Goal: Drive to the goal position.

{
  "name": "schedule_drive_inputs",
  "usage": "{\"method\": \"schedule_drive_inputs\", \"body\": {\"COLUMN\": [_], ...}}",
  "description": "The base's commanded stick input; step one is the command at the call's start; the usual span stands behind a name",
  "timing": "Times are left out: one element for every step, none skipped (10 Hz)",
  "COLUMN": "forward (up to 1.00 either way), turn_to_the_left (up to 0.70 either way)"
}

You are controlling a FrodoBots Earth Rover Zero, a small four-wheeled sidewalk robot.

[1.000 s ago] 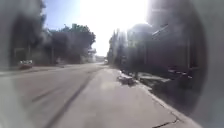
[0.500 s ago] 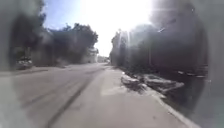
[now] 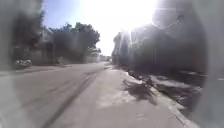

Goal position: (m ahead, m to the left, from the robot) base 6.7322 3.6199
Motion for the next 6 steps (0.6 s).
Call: {"method": "schedule_drive_inputs", "body": {"forward": [1.00,1.00,1.00,1.00,1.00,1.00], "turn_to_the_left": [0.00,0.00,0.00,0.00,0.00,0.00]}}
